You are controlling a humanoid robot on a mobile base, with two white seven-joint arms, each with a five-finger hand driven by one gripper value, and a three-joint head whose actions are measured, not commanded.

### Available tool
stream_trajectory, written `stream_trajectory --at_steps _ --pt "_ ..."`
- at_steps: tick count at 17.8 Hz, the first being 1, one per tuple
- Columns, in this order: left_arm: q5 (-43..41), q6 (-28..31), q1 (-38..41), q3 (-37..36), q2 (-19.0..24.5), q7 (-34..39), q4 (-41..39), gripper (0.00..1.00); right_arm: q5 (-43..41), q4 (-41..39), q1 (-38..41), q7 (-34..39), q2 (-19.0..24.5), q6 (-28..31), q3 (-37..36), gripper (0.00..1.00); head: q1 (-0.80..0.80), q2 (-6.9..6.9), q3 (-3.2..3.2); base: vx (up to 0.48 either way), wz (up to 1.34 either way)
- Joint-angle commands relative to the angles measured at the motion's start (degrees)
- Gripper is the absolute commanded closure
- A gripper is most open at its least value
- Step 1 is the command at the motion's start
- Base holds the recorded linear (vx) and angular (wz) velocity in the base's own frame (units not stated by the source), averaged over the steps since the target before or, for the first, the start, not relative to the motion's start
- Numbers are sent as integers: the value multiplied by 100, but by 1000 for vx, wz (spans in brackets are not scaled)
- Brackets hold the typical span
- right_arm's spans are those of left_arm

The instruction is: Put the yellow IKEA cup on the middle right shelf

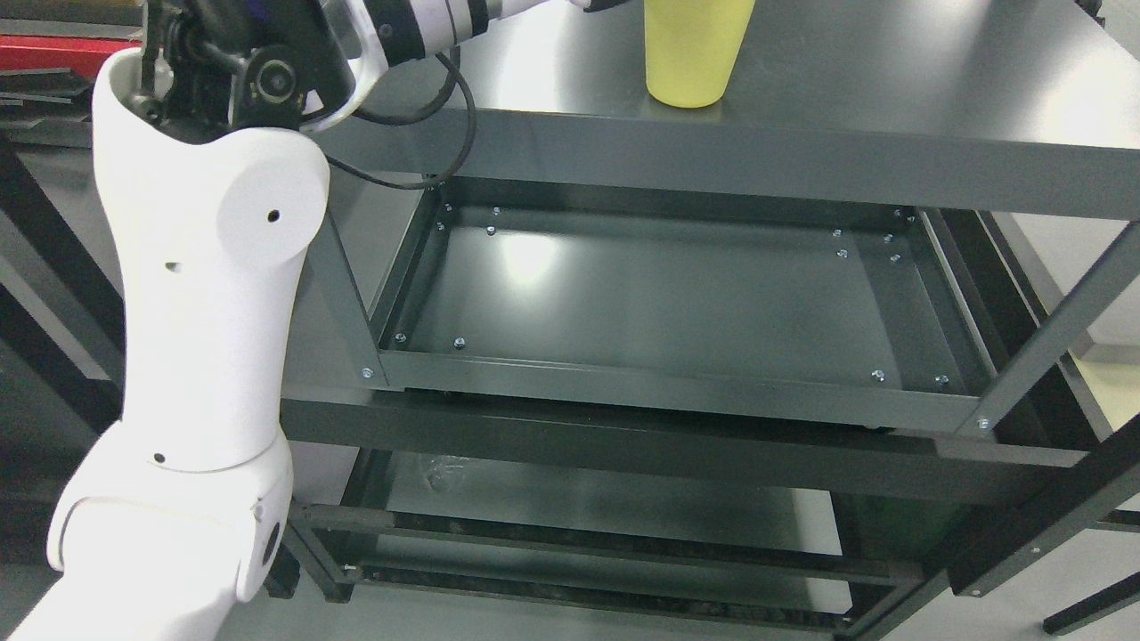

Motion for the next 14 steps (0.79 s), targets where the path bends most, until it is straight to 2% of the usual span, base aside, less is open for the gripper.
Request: stream_trajectory --at_steps 1,7,12,14 --pt "1534 227 243 -71 100 -615 -543 5 -141 0 79 3 -100 4 97 1 0 0 0 0 0" --pt "1562 149 1350 -1740 100 -669 -658 4 -141 0 79 3 -100 4 97 1 0 0 0 0 0" --pt "597 -246 2816 -2681 100 -651 -649 3 -141 0 79 3 -100 4 97 1 0 -1 0 0 0" --pt "-130 -702 3519 -3024 100 -643 -570 2 -141 0 79 3 -100 4 97 1 0 -1 0 0 0"
